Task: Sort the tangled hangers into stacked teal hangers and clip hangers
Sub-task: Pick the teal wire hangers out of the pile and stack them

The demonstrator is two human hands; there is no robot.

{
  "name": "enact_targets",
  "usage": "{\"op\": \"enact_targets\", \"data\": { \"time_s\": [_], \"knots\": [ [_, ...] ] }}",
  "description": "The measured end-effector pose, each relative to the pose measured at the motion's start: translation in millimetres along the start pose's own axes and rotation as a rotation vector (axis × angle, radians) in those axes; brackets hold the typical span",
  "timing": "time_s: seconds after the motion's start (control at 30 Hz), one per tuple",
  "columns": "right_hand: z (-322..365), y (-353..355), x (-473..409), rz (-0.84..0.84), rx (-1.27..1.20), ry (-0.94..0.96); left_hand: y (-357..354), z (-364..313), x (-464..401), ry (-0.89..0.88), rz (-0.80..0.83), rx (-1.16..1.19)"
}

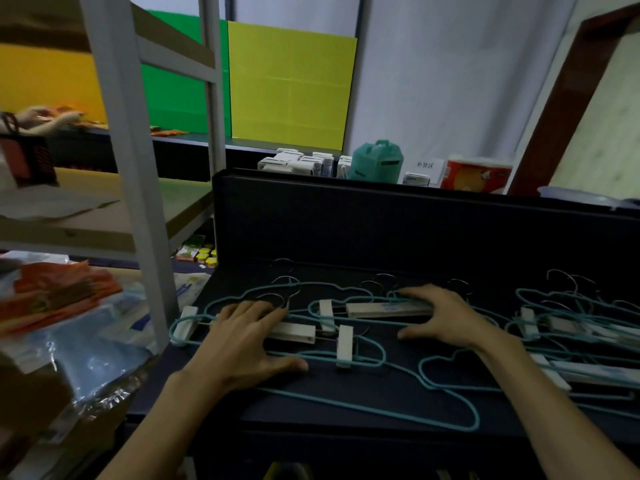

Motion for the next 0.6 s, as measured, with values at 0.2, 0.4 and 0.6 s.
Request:
{"op": "enact_targets", "data": {
  "time_s": [0.2, 0.4, 0.6],
  "knots": [
    [2, 5, 7, -0.064, -0.047, 0.057, 8, -6, -2, 0.009, -0.051, -0.022],
    [9, 9, 6, -0.147, 0.033, 0.107, 13, -14, -5, -0.008, -0.104, -0.024],
    [20, 33, 29, -0.293, 0.168, 0.063, 29, -24, -19, -0.046, -0.176, -0.041]
  ]
}}
Point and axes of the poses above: each hand's wrist, its own x-axis away from the middle knuckle, its own y-axis out of the back of the hand, z = x × y, the point moved 2 cm from there along -x, towards the middle knuckle, and after that the axes turned 5 degrees about z, right-handed, at the moved point
